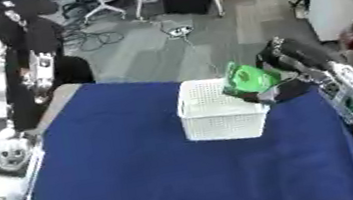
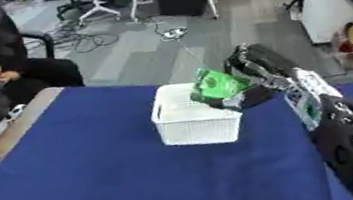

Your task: Pick up objects on the table and place them in the box.

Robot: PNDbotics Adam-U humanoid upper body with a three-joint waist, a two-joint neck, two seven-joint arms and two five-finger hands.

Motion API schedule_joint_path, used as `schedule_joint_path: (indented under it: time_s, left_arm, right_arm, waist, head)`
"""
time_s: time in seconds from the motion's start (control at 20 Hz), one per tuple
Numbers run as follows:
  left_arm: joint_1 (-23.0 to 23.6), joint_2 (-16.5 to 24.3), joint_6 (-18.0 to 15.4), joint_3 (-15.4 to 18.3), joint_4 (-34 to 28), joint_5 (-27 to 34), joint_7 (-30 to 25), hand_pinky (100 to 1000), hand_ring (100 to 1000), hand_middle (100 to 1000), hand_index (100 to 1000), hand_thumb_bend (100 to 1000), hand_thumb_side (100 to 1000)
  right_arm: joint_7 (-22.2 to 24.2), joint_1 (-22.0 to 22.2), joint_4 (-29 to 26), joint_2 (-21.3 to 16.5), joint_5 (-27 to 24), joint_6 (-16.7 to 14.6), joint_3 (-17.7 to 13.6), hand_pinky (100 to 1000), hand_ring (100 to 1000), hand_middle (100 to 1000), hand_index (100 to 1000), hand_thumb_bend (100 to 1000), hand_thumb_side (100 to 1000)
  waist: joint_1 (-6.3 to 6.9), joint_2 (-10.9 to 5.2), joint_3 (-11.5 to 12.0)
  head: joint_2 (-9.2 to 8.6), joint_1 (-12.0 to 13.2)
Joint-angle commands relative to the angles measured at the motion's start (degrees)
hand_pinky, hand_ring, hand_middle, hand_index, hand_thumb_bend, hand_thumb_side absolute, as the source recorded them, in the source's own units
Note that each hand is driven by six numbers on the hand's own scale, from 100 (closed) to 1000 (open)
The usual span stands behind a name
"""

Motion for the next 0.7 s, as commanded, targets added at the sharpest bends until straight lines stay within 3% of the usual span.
schedule_joint_path:
  time_s: [0.05,0.3,0.7]
  left_arm:
    - [-1.51,-0.06,-0.13,-0.03,-0.54,0.14,-0.36,415,537,645,687,175,956]
    - [-2.41,-1.17,-0.24,-0.2,-0.45,-0.12,-0.67,411,535,644,686,174,957]
    - [-3.76,-2.65,-0.28,-0.42,-0.28,0.21,-1.05,409,534,643,686,174,957]
  right_arm:
    - [-1.32,-2.23,0.06,-0.66,1.47,-0.74,-0.32,100,100,127,288,627,683]
    - [-4.93,-3.77,0.48,-1.18,4.13,-2.13,-0.43,100,100,134,290,627,674]
    - [-11.92,-4.62,3.53,-2.56,8.38,-2.29,-2.16,100,100,137,295,625,670]
  waist:
    - [0.12,-0.34,0.38]
    - [-0.16,0.6,1.76]
    - [-0.34,2.05,3.43]
  head:
    - [-1.34,-1.0]
    - [-3.1,-2.68]
    - [-4.04,-3.73]
